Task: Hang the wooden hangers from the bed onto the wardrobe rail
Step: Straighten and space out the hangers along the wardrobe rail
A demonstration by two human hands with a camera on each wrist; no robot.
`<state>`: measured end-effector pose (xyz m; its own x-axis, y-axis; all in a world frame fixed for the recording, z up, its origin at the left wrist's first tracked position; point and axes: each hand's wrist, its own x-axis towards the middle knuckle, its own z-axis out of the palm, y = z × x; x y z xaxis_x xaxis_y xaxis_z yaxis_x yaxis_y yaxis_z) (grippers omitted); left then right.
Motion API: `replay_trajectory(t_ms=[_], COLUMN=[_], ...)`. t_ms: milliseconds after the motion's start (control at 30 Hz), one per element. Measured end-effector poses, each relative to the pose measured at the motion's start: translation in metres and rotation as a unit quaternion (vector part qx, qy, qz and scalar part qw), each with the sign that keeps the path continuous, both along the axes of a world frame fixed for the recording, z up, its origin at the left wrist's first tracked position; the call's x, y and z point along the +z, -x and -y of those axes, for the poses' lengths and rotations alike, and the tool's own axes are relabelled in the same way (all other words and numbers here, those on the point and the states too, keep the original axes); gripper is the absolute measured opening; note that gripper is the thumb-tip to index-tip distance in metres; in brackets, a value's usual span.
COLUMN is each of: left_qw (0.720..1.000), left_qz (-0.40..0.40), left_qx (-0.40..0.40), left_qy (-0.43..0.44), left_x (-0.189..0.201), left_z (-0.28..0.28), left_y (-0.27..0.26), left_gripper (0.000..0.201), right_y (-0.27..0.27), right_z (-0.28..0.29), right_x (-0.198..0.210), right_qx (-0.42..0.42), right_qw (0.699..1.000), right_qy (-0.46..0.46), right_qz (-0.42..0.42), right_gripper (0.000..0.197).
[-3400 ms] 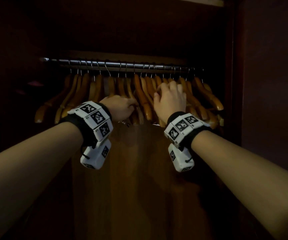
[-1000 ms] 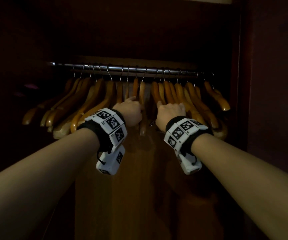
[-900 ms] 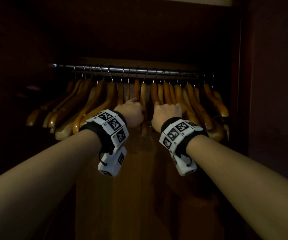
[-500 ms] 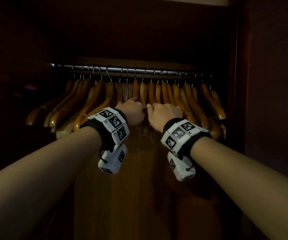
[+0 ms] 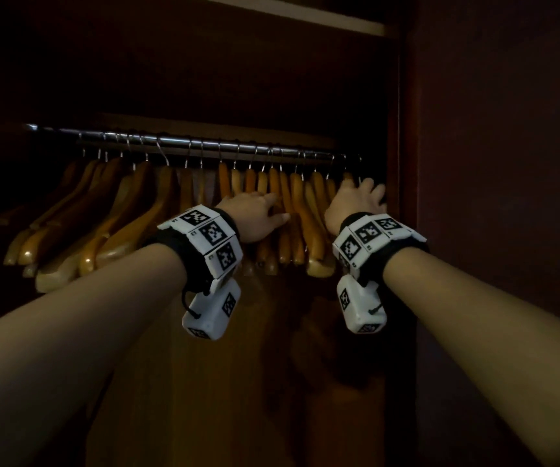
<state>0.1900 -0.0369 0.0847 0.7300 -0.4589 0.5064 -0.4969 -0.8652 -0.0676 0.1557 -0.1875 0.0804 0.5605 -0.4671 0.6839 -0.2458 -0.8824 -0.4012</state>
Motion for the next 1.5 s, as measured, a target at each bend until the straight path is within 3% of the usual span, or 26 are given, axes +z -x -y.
replay_trajectory(t_ms=[200,400,567,800,967,1067,1200,1367,1500], left_qw=[0.998,0.998,0.997,0.996,0.996,0.996,0.996,0.996,0.997], left_qz=[-0.025,-0.017,-0.009,-0.007,-0.003,-0.003,-0.001,0.0,-0.007], left_qx=[-0.045,-0.026,-0.013,-0.01,-0.011,-0.013,-0.014,0.0,-0.002], left_qy=[-0.033,-0.057,-0.073,-0.087,-0.093,-0.091,-0.089,-0.089,-0.076], left_x=[-0.008,-0.009,-0.011,-0.012,-0.012,-0.013,-0.013,-0.014,-0.014], left_z=[0.017,0.01,0.007,0.007,0.003,0.002,0.002,0.006,0.007], left_y=[-0.014,-0.018,-0.018,-0.017,-0.017,-0.017,-0.017,-0.016,-0.014], left_gripper=[0.06,0.061,0.06,0.061,0.06,0.059,0.058,0.058,0.054], right_y=[-0.004,-0.007,-0.011,-0.021,-0.02,-0.025,-0.023,-0.02,-0.016], right_z=[0.005,0.008,0.007,0.013,0.021,0.016,0.01,-0.003,-0.008], right_x=[0.007,0.005,0.009,0.002,0.004,0.001,0.002,-0.014,-0.028], right_qx=[-0.019,-0.06,-0.092,-0.142,-0.098,-0.129,-0.022,0.073,0.108], right_qw=[0.994,0.986,0.978,0.973,0.984,0.984,0.994,0.996,0.994], right_qy=[-0.024,0.057,0.057,0.074,0.024,0.044,0.099,0.031,0.001], right_qz=[-0.108,-0.142,-0.178,-0.166,-0.145,-0.118,-0.026,-0.051,-0.008], right_gripper=[0.066,0.033,0.03,0.03,0.04,0.042,0.034,0.03,0.036])
